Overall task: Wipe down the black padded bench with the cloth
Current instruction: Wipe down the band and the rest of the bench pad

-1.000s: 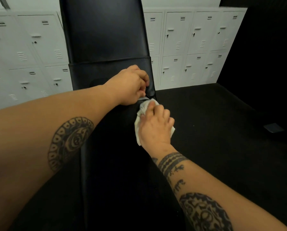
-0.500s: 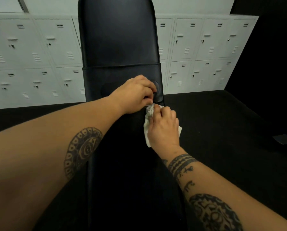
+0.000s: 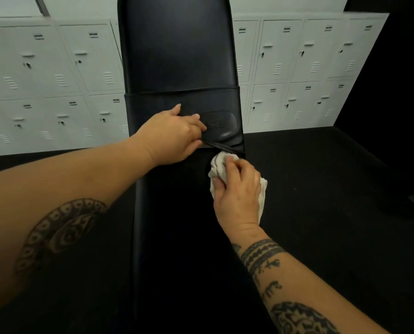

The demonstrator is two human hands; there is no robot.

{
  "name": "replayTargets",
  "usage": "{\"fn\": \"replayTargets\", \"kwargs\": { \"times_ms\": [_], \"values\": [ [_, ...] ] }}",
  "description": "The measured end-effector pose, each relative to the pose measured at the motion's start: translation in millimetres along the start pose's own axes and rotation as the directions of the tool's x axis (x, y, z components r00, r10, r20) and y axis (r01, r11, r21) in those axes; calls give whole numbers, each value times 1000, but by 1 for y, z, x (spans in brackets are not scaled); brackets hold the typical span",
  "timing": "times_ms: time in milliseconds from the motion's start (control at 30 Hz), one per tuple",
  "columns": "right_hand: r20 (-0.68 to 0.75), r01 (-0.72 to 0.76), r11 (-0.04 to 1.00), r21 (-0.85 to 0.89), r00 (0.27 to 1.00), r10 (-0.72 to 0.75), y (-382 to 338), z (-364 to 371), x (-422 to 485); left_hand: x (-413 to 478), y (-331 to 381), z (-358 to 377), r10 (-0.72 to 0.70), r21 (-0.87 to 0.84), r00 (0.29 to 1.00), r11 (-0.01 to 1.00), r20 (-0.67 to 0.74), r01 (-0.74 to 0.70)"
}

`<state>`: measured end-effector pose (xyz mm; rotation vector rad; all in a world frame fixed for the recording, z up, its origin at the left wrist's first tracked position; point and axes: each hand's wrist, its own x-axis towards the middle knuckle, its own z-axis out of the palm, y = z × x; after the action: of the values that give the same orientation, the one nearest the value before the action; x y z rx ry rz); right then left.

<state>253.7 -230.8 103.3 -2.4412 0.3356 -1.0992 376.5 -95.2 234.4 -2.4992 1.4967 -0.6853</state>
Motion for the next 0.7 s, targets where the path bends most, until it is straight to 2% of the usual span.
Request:
{"fn": "replayTargets", "kwargs": {
  "times_ms": [67, 133, 300, 467, 533, 633, 700],
  "values": [
    [60, 72, 994, -78, 996, -67, -10, 5, 0, 8, 0, -11, -39, 15, 999, 999, 30, 39],
    [87, 125, 982, -140, 990, -114, -20, 12, 3, 16, -3, -18, -17, 13, 1000, 1000, 12, 17],
    [123, 103, 976, -194, 989, -80, -57, 25, 2, 22, -7, -27, 0, -36, 998, 999, 57, 2],
    [363, 378, 899, -220, 887, -284, -72, 24, 12, 21, -6, -29, -11, -89, 999, 996, 42, 14],
    [359, 377, 880, -289, 895, -265, -65, 21, 16, 19, -7, -26, -37, -113, 999, 993, 25, 40],
    [333, 284, 871, -401, 931, -150, -55, 11, 15, 16, -9, -19, -82, -155, 997, 984, 3, 82],
    [342, 192, 894, -405, 938, -47, -49, 3, 17, 15, -8, -18, -95, -175, 995, 980, 7, 95]
  ]
}}
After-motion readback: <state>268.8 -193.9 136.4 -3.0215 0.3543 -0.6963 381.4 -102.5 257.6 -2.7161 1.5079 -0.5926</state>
